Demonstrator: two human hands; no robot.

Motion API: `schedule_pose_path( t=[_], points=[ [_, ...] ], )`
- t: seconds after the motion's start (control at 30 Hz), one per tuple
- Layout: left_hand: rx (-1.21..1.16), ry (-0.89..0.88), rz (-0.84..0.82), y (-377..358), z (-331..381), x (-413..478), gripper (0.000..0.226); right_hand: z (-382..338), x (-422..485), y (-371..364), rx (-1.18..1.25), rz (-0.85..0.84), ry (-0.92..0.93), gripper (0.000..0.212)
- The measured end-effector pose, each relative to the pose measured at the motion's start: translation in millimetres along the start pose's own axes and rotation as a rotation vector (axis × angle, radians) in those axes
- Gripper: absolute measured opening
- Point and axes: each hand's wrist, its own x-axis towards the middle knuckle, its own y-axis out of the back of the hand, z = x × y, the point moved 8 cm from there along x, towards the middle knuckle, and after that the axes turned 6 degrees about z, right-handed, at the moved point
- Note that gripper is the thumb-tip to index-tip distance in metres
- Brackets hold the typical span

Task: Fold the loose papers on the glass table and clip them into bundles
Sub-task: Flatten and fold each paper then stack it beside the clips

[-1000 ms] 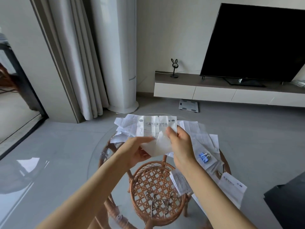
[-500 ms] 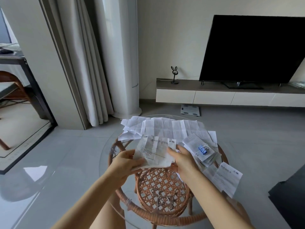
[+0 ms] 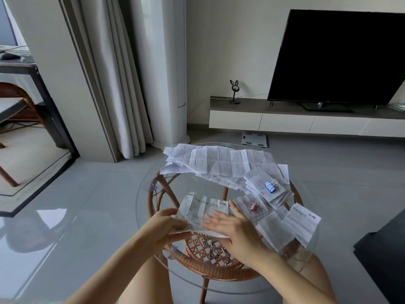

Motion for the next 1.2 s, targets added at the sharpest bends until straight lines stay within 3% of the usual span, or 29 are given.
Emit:
schedule_pose_path(
  t=[0.07,0.13,0.2,0.23,0.27,0.33,0.43,0.5,0.6,0.67,0.8,1.0,1.1,1.2],
  points=[
    [0.116,-0.103,0.074,14,-4,-2,0.035,-3,-9,-8,0.012,-0.028,-0.012,0.061],
    [0.513,-0.464,0.208,32,13,-10,0.038,-5,-17,-12,0.007,-0.017,-0.003,0.066],
    [0.875,-0.764,0.194,31,22,-22,0.042,-7,-22,-16,0.050,-0.012,-0.014,0.049],
    [0.965,-0.794,0.116,28,17,-21,0.045,-6,-24,-19,0.092,-0.020,-0.049,0.039],
    [0.998,-0.768,0.033,25,11,-21,0.048,-3,-24,-21,0.123,-0.044,-0.121,0.040],
    [1.063,-0.682,-0.090,19,2,-21,0.052,4,-31,-31,0.186,-0.164,-0.317,0.067],
    [1.121,-0.666,-0.148,15,-13,-20,0.027,15,-37,-31,0.221,-0.165,-0.453,0.044],
    [1.123,-0.695,-0.025,18,-13,-15,0.017,21,-38,-31,0.284,-0.119,-0.515,0.034],
    [1.114,-0.806,0.222,11,-6,-14,0.045,29,-38,-24,0.497,0.019,-0.744,0.030],
    [1.090,-0.848,0.314,2,-2,-18,0.045,35,-34,-17,0.520,0.147,-0.841,0.029],
    [1.097,-0.776,0.441,3,-1,-16,0.029,37,-23,-9,0.193,0.203,-0.840,0.044],
    [1.193,-0.839,0.572,10,-2,-5,0.048,26,0,-17,-0.165,0.144,-0.632,0.058],
    [1.294,-0.879,0.613,10,-1,-2,0.044,29,2,-23,-0.285,0.126,-0.587,0.037],
    [1.310,-0.965,0.632,7,1,-4,0.036,29,1,-28,-0.372,0.158,-0.515,0.029]
  ],
)
